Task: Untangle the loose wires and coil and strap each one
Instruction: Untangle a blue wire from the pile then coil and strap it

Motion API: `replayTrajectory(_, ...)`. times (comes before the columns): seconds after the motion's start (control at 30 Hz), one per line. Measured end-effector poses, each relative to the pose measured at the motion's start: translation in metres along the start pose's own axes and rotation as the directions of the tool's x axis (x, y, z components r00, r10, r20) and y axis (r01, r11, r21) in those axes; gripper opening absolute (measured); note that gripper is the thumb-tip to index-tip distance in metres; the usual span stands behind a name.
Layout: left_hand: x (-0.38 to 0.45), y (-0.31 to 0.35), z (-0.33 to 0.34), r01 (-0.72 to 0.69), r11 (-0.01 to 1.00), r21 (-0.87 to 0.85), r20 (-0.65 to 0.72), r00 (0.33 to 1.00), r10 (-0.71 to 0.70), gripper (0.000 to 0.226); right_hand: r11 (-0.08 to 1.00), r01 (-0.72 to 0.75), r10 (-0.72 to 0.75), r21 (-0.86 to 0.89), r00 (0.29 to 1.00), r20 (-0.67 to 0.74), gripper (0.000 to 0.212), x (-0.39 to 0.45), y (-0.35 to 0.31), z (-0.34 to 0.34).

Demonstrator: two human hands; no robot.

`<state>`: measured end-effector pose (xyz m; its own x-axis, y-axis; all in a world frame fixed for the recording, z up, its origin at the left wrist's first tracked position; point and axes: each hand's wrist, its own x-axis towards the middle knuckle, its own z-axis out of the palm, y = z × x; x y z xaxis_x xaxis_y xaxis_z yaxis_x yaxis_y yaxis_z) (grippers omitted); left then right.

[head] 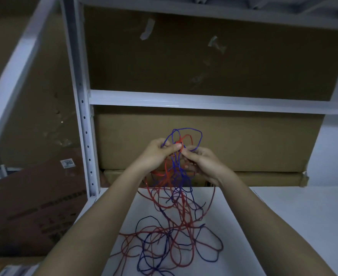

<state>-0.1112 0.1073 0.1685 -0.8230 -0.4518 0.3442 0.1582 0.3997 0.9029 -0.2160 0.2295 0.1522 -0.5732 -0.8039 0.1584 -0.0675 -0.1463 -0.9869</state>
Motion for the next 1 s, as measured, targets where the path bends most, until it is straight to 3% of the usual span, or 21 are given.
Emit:
replayTrajectory(0.17,0.011,0.002,-0.024,0.017,0.989,0.149,0.037,0.999,-0.023,0.024,0.913,0.159,-0.223,-0.375,0.966,-0.134,0.027,0.009,-0.015,-0.01)
replayTrajectory(0.23,0.013,0.0,-0.031,0.019,0.969,0.247,-0.006,1.0,-0.018,0.022,0.763,0.17,-0.334,-0.624,0.93,-0.155,0.021,0.013,-0.012,-0.014)
replayTrajectory(0.3,0.014,-0.005,-0.04,0.001,0.906,0.423,-0.05,0.998,0.022,0.027,0.556,0.077,-0.383,-0.827,0.907,-0.173,0.014,0.016,-0.002,-0.021)
replayTrajectory(0.33,0.014,-0.009,-0.044,0.005,0.848,0.53,-0.068,0.997,0.037,0.026,0.548,0.053,-0.375,-0.835,0.908,-0.189,0.014,0.017,0.004,-0.027)
replayTrajectory(0.43,0.01,-0.023,-0.054,0.089,0.658,0.747,-0.159,0.986,0.046,0.02,0.706,0.087,-0.263,-0.703,0.954,-0.146,0.022,0.015,0.026,-0.037)
replayTrajectory(0.53,0.005,-0.04,-0.051,0.159,0.563,0.811,-0.212,0.977,0.03,0.01,0.633,0.008,-0.153,-0.774,0.982,-0.115,0.02,0.014,0.05,-0.038)
replayTrajectory(0.63,-0.002,-0.059,-0.048,0.213,0.564,0.797,-0.208,0.975,-0.074,0.026,0.432,0.02,-0.173,-0.902,0.983,-0.061,0.024,0.004,0.07,-0.033)
replayTrajectory(0.7,-0.008,-0.074,-0.048,0.223,0.613,0.758,-0.155,0.974,-0.163,0.035,0.514,0.11,-0.056,-0.851,0.994,0.095,0.017,-0.007,0.079,-0.029)
replayTrajectory(0.8,-0.02,-0.093,-0.049,0.16,0.705,0.691,-0.004,0.976,-0.217,0.017,0.667,-0.038,0.254,-0.744,0.951,0.179,0.042,-0.02,0.083,-0.029)
replayTrajectory(0.87,-0.026,-0.096,-0.049,0.131,0.81,0.571,0.146,0.955,-0.258,0.005,0.754,-0.068,0.227,-0.653,0.96,0.163,0.039,-0.018,0.082,-0.028)
replayTrajectory(0.93,-0.034,-0.094,-0.046,0.135,0.86,0.492,0.292,0.905,-0.309,0.01,0.818,-0.032,0.078,-0.575,0.995,0.056,0.027,-0.011,0.08,-0.02)
replayTrajectory(1.0,-0.039,-0.098,-0.043,0.175,0.821,0.543,0.339,0.849,-0.406,0.038,0.834,-0.007,0.005,-0.552,1.0,-0.005,0.029,-0.001,0.078,-0.008)
